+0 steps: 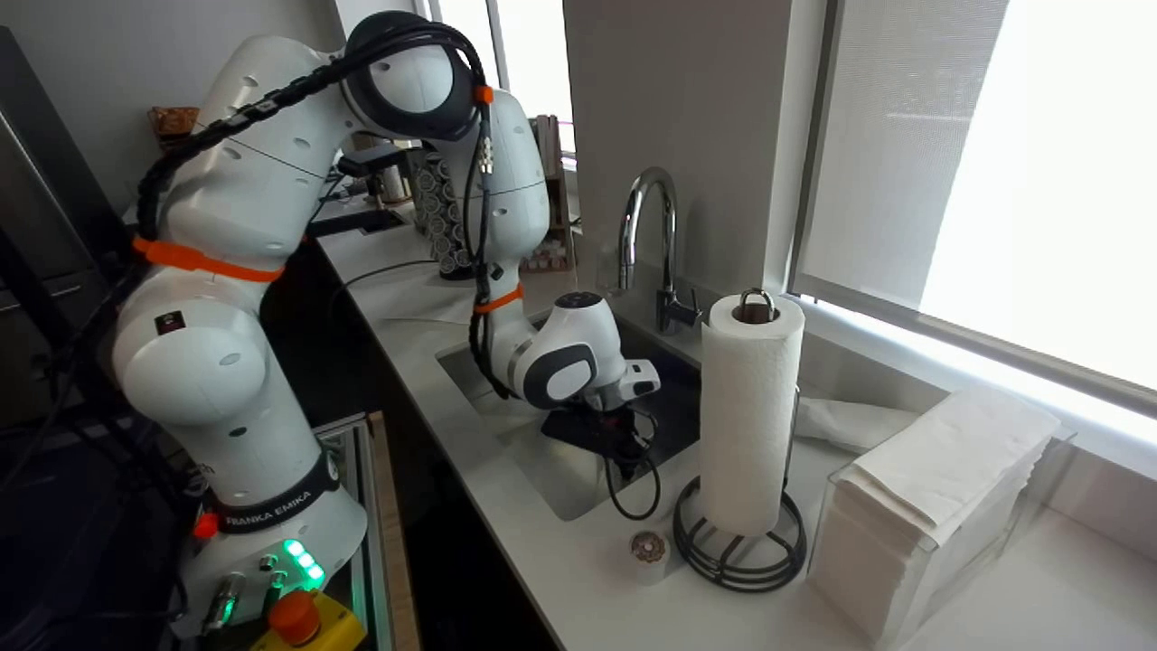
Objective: Put the paper cup inside the sink under the tap
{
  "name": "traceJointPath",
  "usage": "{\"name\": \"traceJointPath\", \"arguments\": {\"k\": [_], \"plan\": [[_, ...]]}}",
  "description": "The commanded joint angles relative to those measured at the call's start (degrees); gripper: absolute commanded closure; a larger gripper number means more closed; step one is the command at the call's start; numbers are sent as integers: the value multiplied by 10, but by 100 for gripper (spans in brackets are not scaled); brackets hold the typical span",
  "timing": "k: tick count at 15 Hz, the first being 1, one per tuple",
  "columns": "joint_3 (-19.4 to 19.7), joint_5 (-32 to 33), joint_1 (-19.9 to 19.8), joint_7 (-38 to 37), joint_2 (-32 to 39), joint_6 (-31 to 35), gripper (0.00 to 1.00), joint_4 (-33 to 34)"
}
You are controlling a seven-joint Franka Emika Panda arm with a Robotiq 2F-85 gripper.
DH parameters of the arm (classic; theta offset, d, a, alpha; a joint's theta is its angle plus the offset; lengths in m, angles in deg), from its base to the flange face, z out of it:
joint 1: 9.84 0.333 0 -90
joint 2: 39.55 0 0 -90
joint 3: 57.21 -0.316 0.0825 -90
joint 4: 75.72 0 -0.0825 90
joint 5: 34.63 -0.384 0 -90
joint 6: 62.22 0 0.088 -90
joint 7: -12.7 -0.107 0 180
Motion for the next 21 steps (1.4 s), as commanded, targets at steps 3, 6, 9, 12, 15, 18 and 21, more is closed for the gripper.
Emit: {"name": "traceJointPath", "arguments": {"k": [3,6,9,12,15,18,21], "plan": [[-29,-12,-37,-65,-52,-73,100,-20],[-85,-30,-91,-97,-85,-117,100,-30],[-136,-72,-139,-128,-108,-130,100,-37],[-152,-112,-157,-162,-117,-109,100,-39],[-151,-136,-159,-192,-126,-99,100,-41],[-147,-155,-154,-220,-118,-64,100,-34],[-150,-172,-154,-246,-99,-11,100,-23]]}}
